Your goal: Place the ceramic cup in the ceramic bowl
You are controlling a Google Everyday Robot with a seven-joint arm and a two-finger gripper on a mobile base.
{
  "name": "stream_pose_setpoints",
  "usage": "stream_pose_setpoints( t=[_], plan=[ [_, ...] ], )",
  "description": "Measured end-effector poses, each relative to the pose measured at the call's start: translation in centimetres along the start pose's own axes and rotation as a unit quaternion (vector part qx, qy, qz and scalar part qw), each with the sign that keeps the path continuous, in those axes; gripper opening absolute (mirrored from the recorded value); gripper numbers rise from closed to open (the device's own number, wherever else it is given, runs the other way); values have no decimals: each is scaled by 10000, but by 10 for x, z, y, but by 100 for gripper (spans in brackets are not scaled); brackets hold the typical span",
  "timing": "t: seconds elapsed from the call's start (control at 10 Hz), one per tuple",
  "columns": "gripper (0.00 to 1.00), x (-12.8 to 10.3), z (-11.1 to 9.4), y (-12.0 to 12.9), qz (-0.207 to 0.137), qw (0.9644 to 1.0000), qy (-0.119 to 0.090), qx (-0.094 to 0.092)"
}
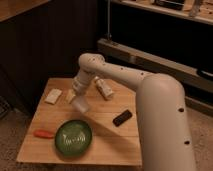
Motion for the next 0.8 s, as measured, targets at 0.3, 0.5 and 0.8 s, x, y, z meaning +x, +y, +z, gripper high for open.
stream_pose_setpoints(
  t=[0.3,0.5,0.8],
  plan=[
    [7,-13,1,-13,-255,9996,-152,-32],
    [1,-20,-3,-34,-450,9985,-172,-257],
    [0,-34,-5,-70,-857,9958,-261,-193]
  ],
)
